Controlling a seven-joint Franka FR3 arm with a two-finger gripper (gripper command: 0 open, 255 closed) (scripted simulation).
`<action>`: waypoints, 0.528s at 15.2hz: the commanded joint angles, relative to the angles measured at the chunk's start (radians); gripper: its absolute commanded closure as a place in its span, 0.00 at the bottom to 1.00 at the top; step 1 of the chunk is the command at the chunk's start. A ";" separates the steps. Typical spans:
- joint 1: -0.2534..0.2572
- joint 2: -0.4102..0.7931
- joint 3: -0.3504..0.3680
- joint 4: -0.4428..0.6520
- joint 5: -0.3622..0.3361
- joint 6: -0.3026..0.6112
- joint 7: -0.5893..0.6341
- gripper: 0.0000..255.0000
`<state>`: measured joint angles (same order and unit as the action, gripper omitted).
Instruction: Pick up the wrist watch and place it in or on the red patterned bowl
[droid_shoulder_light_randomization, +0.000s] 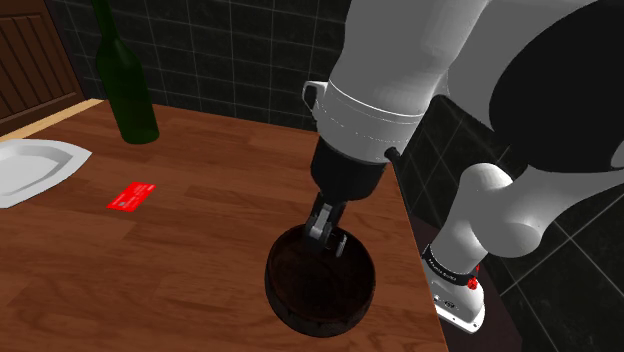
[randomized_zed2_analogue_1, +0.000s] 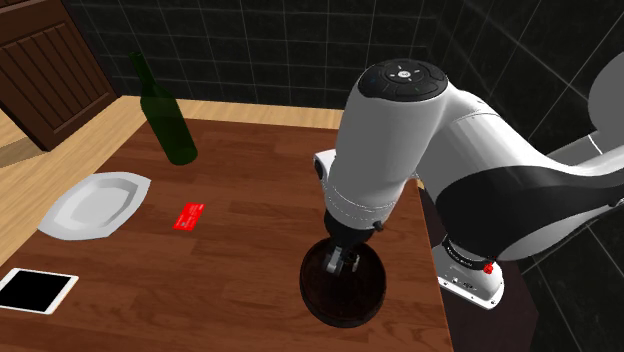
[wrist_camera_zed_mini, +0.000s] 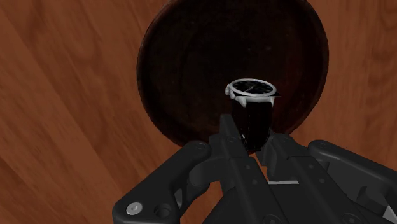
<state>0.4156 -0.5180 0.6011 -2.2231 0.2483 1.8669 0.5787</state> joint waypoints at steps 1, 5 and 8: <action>0.002 0.002 0.008 -0.022 0.004 0.025 0.003 1.00; 0.004 0.006 0.020 -0.065 0.009 0.072 0.004 1.00; 0.004 0.006 0.020 -0.065 0.009 0.072 0.004 1.00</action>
<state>0.4198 -0.5118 0.6205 -2.2871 0.2575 1.9381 0.5825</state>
